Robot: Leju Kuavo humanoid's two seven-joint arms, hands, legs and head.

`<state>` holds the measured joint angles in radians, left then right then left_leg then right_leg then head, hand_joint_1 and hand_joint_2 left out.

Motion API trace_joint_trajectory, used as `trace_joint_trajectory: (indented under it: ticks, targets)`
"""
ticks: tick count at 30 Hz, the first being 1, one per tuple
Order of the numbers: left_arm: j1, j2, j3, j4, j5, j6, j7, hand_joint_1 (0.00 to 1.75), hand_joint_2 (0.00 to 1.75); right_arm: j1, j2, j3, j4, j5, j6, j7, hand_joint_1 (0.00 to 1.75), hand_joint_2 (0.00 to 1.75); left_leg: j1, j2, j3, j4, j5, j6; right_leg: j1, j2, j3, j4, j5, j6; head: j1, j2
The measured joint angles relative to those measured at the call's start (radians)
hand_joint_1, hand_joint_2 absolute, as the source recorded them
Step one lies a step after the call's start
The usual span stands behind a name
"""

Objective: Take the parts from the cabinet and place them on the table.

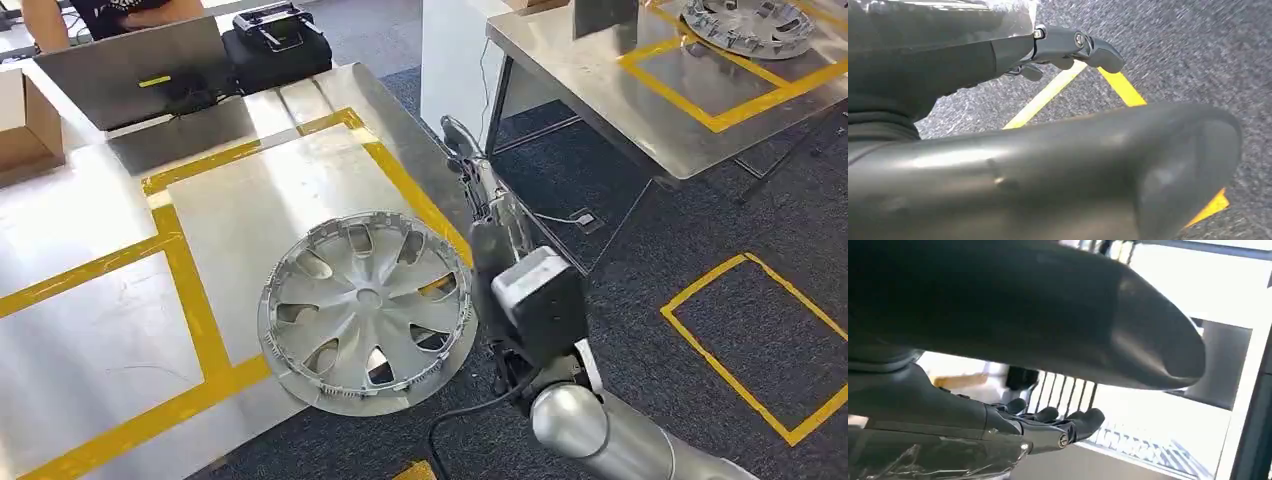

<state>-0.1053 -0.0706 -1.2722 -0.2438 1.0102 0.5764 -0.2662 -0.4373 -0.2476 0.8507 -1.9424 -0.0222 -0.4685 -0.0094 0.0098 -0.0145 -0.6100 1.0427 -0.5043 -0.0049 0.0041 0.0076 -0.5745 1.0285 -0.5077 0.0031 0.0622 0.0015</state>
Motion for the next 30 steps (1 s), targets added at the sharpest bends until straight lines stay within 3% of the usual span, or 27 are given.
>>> trace_joint_trajectory:
  ticks: [3,6,15,30]
  targets:
    - [0.000,0.000,0.009,0.000,0.006,0.003,-0.011,0.00,0.00,0.024,0.000,-0.021,-0.061,-0.210,0.033,-0.138,0.00,0.00,0.000,0.000,0.000,0.000,0.000,0.000,0.000,0.000,0.000,0.000,0.000,0.000,0.000,0.000]
    - [0.001,0.000,0.014,0.000,0.015,0.002,-0.019,0.00,0.00,0.047,-0.001,-0.031,-0.133,-0.290,0.071,-0.214,0.00,0.00,0.000,0.000,0.000,0.000,0.000,0.000,0.000,0.000,0.000,0.000,0.000,0.000,0.000,0.000]
    - [0.000,0.003,0.029,0.000,0.029,-0.015,-0.030,0.00,0.00,0.090,-0.002,-0.045,-0.250,-0.303,0.122,-0.288,0.00,0.00,0.000,0.000,0.002,-0.001,0.000,0.000,0.000,0.000,0.001,0.000,0.000,0.000,0.000,0.000]
    - [0.000,0.006,0.050,0.000,0.036,-0.024,-0.034,0.00,0.00,0.115,-0.003,-0.044,-0.298,-0.302,0.124,-0.291,0.00,0.00,0.000,0.000,0.003,-0.001,0.000,0.000,0.000,0.000,0.002,0.000,0.000,0.000,0.000,0.000]
